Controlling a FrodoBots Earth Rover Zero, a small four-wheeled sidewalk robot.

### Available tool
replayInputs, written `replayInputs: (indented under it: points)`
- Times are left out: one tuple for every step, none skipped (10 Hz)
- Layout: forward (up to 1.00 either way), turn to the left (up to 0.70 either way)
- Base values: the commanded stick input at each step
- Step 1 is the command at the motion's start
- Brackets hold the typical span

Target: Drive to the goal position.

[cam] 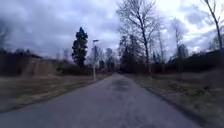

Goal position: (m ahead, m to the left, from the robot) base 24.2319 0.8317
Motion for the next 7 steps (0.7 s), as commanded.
replayInputs:
  points:
    - [0.50, 0.00]
    - [0.50, 0.00]
    - [0.50, 0.00]
    - [0.50, 0.00]
    - [0.50, 0.00]
    - [0.50, 0.00]
    - [0.50, 0.00]
